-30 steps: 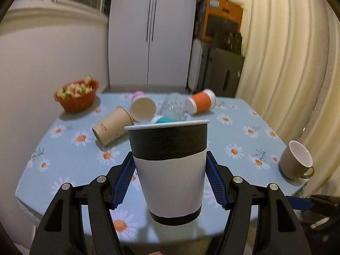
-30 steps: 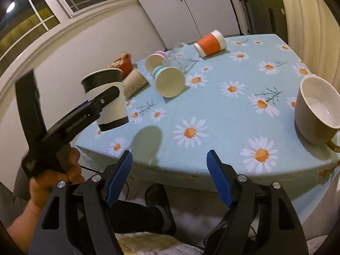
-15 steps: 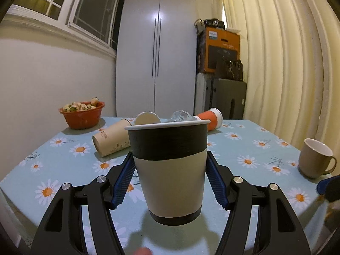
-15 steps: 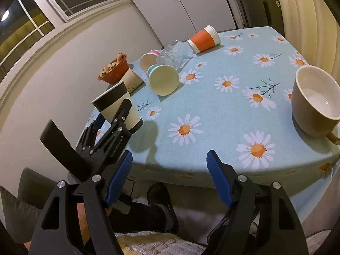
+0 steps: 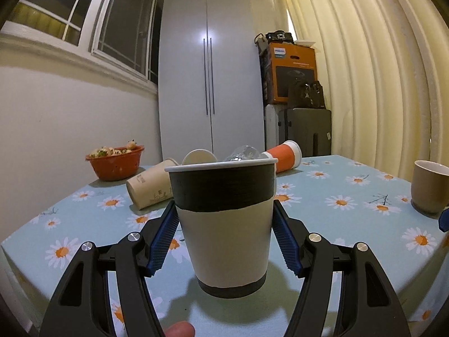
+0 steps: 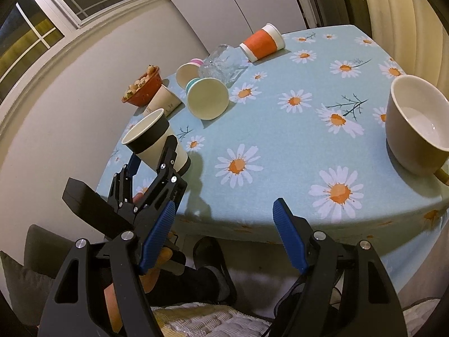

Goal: Flip cup upright
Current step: 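Lower the upright cup onto the tablecloth with the left gripper and open it, then withdraw the left gripper from the standing cup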

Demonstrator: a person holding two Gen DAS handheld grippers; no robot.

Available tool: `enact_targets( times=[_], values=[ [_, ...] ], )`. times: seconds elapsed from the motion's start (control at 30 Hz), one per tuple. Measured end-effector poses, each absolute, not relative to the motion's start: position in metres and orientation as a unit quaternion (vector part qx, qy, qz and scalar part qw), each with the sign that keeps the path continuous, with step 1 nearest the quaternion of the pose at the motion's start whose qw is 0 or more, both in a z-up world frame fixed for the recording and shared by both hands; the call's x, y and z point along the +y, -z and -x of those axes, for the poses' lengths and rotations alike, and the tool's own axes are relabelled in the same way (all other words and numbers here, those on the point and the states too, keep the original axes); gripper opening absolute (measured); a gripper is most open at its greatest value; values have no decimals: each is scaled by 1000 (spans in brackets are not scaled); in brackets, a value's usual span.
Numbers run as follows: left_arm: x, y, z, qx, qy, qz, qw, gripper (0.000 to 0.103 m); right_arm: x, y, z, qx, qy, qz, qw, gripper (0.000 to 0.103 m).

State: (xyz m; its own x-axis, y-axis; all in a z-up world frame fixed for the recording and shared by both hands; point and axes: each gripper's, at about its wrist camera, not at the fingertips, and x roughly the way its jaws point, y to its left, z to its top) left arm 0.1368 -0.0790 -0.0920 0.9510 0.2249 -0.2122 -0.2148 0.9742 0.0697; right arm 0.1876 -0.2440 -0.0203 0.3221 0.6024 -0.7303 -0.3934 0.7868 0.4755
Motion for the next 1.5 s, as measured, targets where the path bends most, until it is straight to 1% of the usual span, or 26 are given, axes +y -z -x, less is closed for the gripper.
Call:
enact_targets(
  times=[0.23,0.3,0.33,0.4,0.57,0.9,1.1,1.27,1.3,1.37,1.5],
  values=[
    [-73,94,-137,116,-123,-13,985,65,-244,21,-187,495,-305,-103,807,72],
    [-71,94,-137,118,-125,-4,985,80,-244,22,-188,496,-304,-104,807,72],
    [-71,93,-137,118,-125,-2,985,82,-245,22,-187,495,-304,-105,807,72],
    [-70,91,-137,118,-125,2,985,90,-244,22,-188,495,-304,-106,807,72],
    [-68,87,-135,114,-122,12,986,96,-244,19,-186,489,-308,-108,809,72],
    [-71,64,-111,124,-107,4,987,96,-252,4,-179,453,-325,-125,821,74],
    [-66,31,-94,178,-84,7,980,96,-257,-6,-171,428,-334,-126,830,75],
    [-48,9,-70,209,-48,14,977,96,-252,-17,-158,398,-329,-98,851,77],
    [-44,5,-65,215,-35,21,976,96,-251,-18,-156,391,-325,-91,856,78],
    [-33,-4,-54,222,-19,32,974,96,-244,-24,-149,370,-316,-65,871,89],
    [-17,-13,-36,234,-6,37,972,96,-237,-30,-138,343,-312,-36,885,89]
  ],
)
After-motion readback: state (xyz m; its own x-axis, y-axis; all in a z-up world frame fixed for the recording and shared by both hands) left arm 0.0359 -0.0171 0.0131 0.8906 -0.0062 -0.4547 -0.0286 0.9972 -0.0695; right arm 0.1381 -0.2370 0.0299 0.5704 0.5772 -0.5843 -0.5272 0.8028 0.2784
